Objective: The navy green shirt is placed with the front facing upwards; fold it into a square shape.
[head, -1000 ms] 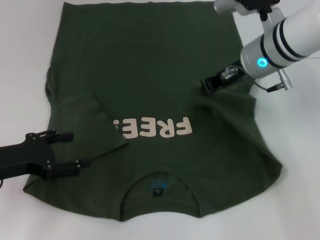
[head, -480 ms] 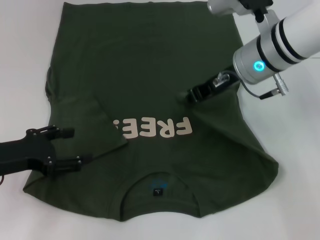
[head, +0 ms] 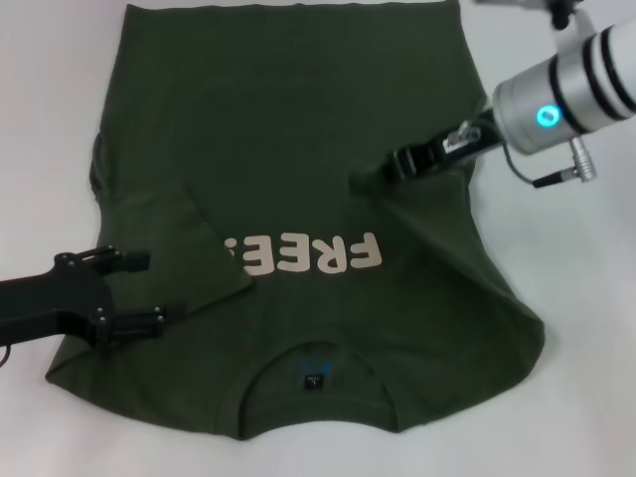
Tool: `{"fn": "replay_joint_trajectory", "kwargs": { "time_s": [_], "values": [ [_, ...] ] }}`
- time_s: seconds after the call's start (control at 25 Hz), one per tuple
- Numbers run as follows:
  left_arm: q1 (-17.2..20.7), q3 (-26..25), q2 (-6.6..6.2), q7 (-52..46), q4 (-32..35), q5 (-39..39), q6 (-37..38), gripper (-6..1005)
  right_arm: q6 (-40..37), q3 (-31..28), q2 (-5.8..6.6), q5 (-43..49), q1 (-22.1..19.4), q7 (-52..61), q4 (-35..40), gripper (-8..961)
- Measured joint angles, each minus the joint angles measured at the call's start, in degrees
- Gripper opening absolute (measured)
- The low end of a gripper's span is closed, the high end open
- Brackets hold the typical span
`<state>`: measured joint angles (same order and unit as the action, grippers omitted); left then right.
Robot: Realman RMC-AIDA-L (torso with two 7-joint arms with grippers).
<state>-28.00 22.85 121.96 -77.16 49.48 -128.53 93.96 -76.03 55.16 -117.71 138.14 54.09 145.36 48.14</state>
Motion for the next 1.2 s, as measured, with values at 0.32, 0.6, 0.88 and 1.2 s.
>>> {"fn": "replay_joint_trajectory", "kwargs": {
  "time_s": [0.32,0.6,0.88,1.2],
  "values": [
    [-0.42,0.00,-0.06,-0.36,0.00,0.05,-0.04,882,0.96,-1.20,0.46,-3.70,-0.51,-0.98,-1.68,15],
    [-0.56,0.00,-0.06,-0.42,0.00,0.12,-0.09,882,2.58,-1.21,0.51,-3.50,-0.09,-1.57,-4.47,19],
    [-0.69,0.00,-0.02,-0.48,0.00,0.13,-0.60,881,2.54,-3.04,1.18,-7.86,-1.13,-3.18,-4.94,118],
    [-1.03,-0.04,-0.90,-7.30,0.27,1.81,2.06,881,-0.52,-4.68,4.78,-8.01,-3.26,-0.45,-4.97,279]
  ]
}}
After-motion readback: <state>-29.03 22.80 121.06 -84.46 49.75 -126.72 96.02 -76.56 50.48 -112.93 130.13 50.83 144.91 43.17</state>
